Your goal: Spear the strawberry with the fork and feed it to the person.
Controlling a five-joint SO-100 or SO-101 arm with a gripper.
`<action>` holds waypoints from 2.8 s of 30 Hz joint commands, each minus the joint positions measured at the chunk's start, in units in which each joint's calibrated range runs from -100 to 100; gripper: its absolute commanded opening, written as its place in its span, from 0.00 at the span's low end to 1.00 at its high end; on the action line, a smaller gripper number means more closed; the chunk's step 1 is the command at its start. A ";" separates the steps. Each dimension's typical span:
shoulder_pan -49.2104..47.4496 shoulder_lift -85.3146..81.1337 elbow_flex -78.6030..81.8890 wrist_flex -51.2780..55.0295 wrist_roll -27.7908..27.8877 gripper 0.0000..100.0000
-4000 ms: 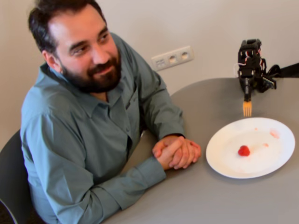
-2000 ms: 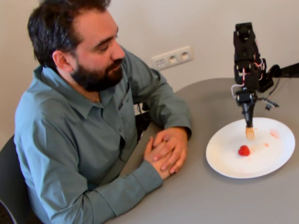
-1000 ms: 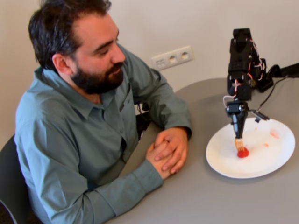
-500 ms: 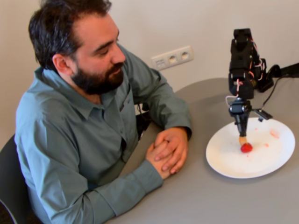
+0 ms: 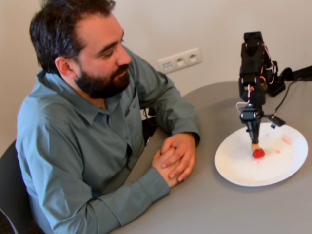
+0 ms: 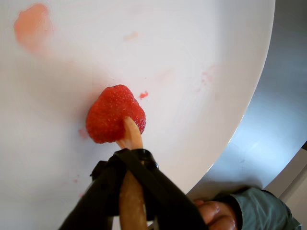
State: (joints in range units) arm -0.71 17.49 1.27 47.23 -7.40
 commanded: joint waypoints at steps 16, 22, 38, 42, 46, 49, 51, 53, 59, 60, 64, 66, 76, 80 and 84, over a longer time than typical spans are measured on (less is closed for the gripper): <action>20.56 -42.60 2.16 -10.94 24.50 0.02; 23.47 -40.83 3.51 -22.95 32.42 0.02; 30.12 -26.17 -19.57 -23.13 33.68 0.02; 30.19 -26.09 -19.66 -23.30 33.99 0.02; 31.09 -25.66 -19.48 -23.30 33.68 0.02; 31.76 -21.43 -21.38 -24.69 33.78 0.02; 33.18 -19.39 -23.00 -26.17 33.62 0.02; 33.77 -18.63 -23.63 -26.26 33.62 0.02; 35.19 -17.95 -23.72 -27.22 33.73 0.02; 35.41 -17.87 -23.72 -28.17 33.83 0.02; 36.09 -17.78 -23.63 -30.44 34.15 0.02; 36.16 -17.78 -23.54 -30.44 34.15 0.02; 25.12 -26.93 -23.81 2.29 22.61 0.02; 7.65 -42.35 -11.01 19.69 11.97 0.02; 2.28 -60.14 15.14 16.47 10.39 0.02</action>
State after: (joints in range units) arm 3.82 -30.55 0.45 67.14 3.60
